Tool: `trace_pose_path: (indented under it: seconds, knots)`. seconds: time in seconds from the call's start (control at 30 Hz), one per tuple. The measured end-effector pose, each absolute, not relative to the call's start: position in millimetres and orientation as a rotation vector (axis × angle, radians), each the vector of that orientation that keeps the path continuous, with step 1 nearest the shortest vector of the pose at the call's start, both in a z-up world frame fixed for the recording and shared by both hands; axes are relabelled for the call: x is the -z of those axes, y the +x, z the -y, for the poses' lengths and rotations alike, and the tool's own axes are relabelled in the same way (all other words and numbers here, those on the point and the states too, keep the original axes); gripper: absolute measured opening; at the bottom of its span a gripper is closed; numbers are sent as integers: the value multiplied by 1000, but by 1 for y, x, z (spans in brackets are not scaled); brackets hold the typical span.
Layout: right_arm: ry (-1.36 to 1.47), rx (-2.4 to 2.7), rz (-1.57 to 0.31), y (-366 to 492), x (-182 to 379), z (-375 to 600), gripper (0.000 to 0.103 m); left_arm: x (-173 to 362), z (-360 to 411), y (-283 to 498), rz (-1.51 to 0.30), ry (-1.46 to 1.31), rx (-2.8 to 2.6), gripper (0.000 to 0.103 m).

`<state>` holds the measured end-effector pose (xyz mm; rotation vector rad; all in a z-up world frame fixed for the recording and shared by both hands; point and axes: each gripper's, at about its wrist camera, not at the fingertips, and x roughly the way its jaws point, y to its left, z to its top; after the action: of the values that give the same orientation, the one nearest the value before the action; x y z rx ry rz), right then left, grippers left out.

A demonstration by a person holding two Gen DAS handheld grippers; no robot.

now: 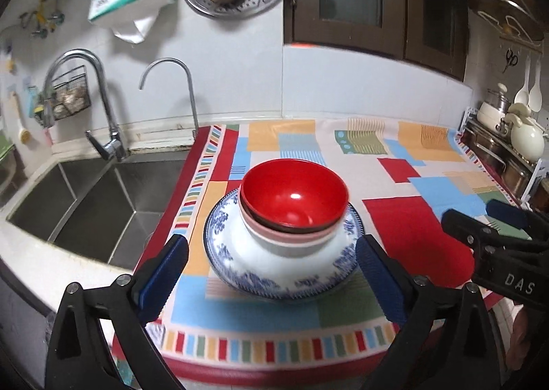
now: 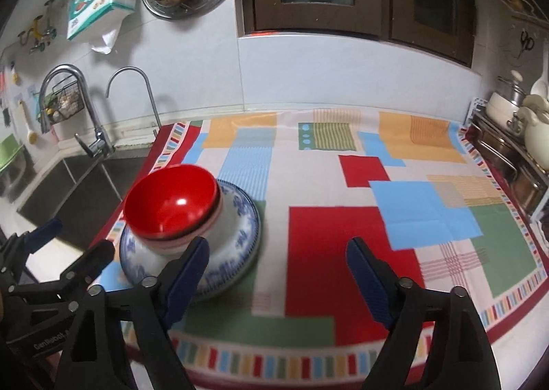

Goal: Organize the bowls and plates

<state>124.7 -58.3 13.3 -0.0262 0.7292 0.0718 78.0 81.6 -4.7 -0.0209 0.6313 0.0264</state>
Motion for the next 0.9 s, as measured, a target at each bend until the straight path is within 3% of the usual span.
trace_pose_path:
  seconds: [0.5,0.9]
  knots:
    - [-24,-83,-697,4,-22,110,86,-10,-31,-33,-581,18,-55,102]
    - [0,-95,-676,-41,-31,122,86,-23,-22,-73,-548,21,-54,103]
